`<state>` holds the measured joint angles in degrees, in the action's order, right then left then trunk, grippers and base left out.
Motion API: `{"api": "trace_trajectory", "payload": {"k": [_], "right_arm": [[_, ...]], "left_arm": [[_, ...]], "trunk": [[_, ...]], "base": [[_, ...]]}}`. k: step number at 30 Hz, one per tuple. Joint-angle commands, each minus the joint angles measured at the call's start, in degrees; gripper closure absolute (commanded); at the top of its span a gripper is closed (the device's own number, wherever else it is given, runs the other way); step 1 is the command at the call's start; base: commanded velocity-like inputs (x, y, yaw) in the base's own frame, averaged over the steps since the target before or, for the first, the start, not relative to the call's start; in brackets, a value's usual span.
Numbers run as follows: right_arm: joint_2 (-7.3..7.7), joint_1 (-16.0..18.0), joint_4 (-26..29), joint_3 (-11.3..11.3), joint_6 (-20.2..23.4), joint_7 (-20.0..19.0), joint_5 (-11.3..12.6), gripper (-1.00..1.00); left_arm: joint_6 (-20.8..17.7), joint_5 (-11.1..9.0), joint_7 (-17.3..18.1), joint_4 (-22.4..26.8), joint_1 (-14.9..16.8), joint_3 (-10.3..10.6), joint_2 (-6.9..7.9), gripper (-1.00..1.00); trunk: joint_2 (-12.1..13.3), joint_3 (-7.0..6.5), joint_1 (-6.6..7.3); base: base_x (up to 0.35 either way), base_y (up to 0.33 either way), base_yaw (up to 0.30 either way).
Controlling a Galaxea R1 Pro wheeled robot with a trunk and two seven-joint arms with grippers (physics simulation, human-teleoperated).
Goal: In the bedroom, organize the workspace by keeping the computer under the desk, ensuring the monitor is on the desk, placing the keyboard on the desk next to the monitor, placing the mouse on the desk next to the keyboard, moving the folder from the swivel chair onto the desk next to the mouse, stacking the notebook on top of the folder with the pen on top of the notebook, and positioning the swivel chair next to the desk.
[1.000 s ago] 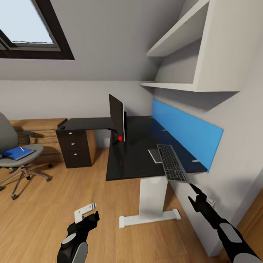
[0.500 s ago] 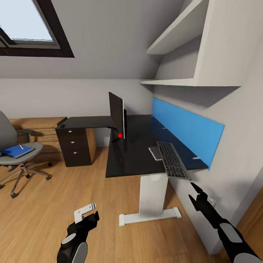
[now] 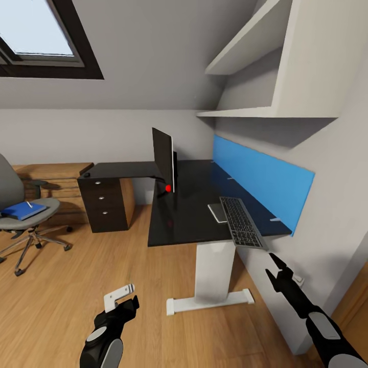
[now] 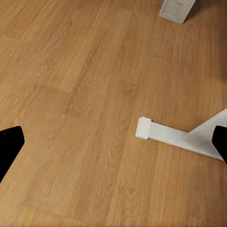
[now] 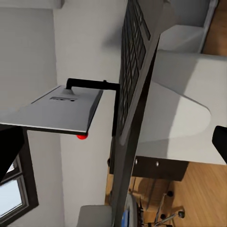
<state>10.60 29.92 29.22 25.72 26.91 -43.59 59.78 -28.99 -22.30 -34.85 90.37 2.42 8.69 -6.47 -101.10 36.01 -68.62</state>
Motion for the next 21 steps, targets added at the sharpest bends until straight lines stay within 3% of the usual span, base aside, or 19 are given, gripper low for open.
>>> {"api": "trace_trajectory", "payload": {"k": [1, 11, 21], "right_arm": [[0.02, 0.05, -0.04, 0.12, 0.44, -0.08, 0.33, -1.00], [0.04, 0.05, -0.04, 0.12, 0.34, -0.18, 0.25, -1.00], [0.06, 0.05, -0.04, 0.12, 0.34, -0.16, 0.21, -1.00]], "left_arm": [[-0.10, -0.53, -0.50, 0.07, 0.04, 0.07, 0.00, -1.00], [-0.10, -0.44, -0.53, 0.07, 0.04, 0.10, -0.03, -1.00], [-0.24, -0.47, -0.28, 0.07, 0.04, 0.47, 0.06, -1.00]], "trunk": [[-0.03, 0.06, 0.01], [-4.04, 1.85, -2.19], [-4.04, 1.85, -2.19]], "base": [[0.000, 0.000, 0.000], [0.000, 0.000, 0.000], [0.000, 0.000, 0.000]]}}
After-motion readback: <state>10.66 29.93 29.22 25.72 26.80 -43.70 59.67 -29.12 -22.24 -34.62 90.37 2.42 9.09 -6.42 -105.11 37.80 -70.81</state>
